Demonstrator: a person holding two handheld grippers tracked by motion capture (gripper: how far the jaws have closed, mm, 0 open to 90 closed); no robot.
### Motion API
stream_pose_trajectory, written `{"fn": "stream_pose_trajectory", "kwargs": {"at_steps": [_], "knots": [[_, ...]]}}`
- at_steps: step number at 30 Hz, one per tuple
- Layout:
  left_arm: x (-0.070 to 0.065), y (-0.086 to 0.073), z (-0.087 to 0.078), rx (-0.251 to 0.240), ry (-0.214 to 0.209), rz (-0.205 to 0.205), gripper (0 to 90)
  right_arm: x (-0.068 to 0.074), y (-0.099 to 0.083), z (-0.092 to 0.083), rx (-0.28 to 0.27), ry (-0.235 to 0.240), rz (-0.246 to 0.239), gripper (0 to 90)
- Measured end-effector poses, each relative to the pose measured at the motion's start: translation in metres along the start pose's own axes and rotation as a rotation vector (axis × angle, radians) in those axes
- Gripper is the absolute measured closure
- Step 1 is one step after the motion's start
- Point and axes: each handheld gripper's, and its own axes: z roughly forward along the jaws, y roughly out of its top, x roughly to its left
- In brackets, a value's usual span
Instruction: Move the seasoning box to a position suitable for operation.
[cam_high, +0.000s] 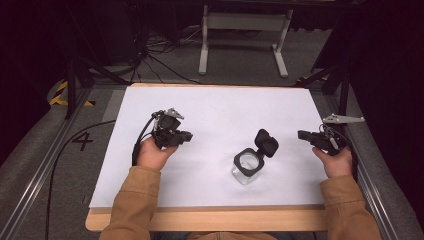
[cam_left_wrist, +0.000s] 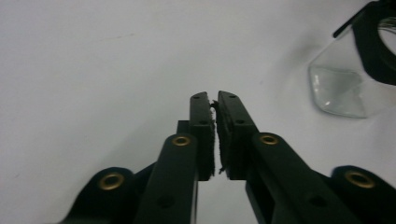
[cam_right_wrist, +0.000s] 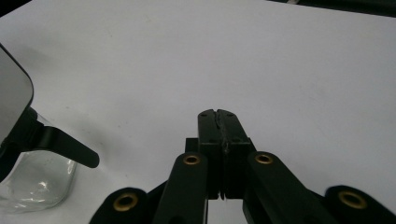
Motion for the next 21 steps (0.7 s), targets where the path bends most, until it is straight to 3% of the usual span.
{"fn": "stream_pose_trajectory", "kwargs": {"at_steps": [5,10,14,17,21], "knots": [[-0.02,0.011,-0.001,-0.039,-0.07,0.048,89.5,0.008,0.004,-0.002,-0.004,0.01,-0.018,89.1],[-0.046,0.02,0.004,-0.055,-0.104,0.11,89.5,0.017,0.008,-0.003,-0.014,0.035,-0.047,89.1],[-0.068,0.028,0.011,-0.037,-0.131,0.183,89.5,0.025,0.012,-0.006,-0.025,0.057,-0.064,89.1],[-0.081,0.031,0.019,-0.035,-0.149,0.212,89.5,0.03,0.014,-0.008,-0.029,0.072,-0.078,89.0],[-0.087,0.031,0.031,-0.035,-0.194,0.19,89.5,0.038,0.017,-0.007,-0.029,0.099,-0.09,89.0]]}}
